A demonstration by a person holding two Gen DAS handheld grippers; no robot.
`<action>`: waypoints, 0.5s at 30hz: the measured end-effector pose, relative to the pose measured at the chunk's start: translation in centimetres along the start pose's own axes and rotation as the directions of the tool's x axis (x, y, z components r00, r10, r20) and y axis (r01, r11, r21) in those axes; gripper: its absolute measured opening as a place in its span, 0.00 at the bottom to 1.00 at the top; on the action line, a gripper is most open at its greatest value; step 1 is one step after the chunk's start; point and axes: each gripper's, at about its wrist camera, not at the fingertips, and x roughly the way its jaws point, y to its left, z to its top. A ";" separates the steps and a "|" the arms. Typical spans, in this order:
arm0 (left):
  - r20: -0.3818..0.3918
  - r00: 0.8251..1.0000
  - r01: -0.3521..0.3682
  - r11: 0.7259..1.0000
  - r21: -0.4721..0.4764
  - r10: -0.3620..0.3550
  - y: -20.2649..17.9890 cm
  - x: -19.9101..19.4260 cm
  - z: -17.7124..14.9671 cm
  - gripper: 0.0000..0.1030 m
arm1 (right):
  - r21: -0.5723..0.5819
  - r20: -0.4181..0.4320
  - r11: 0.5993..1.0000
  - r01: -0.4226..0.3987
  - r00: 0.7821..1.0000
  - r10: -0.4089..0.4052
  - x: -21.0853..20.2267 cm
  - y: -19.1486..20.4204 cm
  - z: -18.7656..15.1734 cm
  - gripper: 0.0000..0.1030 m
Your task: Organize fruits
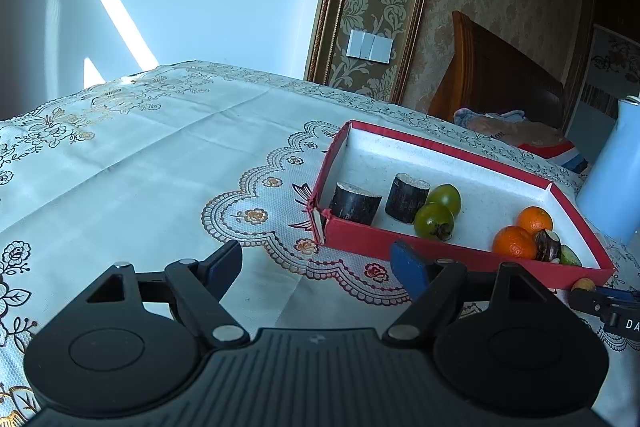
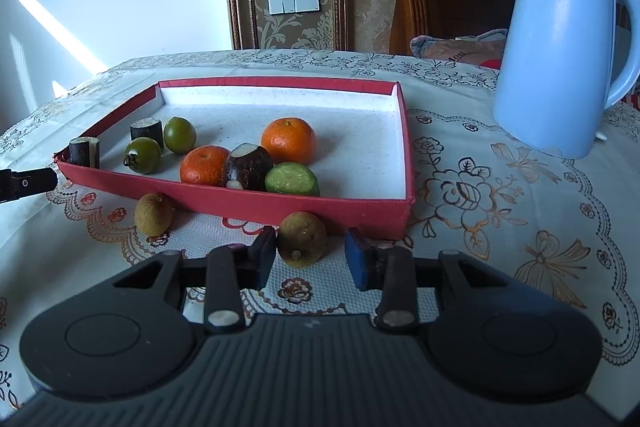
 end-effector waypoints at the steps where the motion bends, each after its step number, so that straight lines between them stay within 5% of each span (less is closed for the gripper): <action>1: -0.002 1.000 0.000 1.000 -0.001 0.000 0.0 0.0 0.0 0.79 | 0.002 -0.002 1.000 -0.002 1.000 0.002 0.0 0.0 0.0 0.33; 15: -0.004 1.000 0.011 0.996 0.092 -0.011 -2.0 -0.1 -0.3 0.79 | 0.004 -0.004 1.000 -0.002 1.000 0.002 0.2 0.1 -0.2 0.24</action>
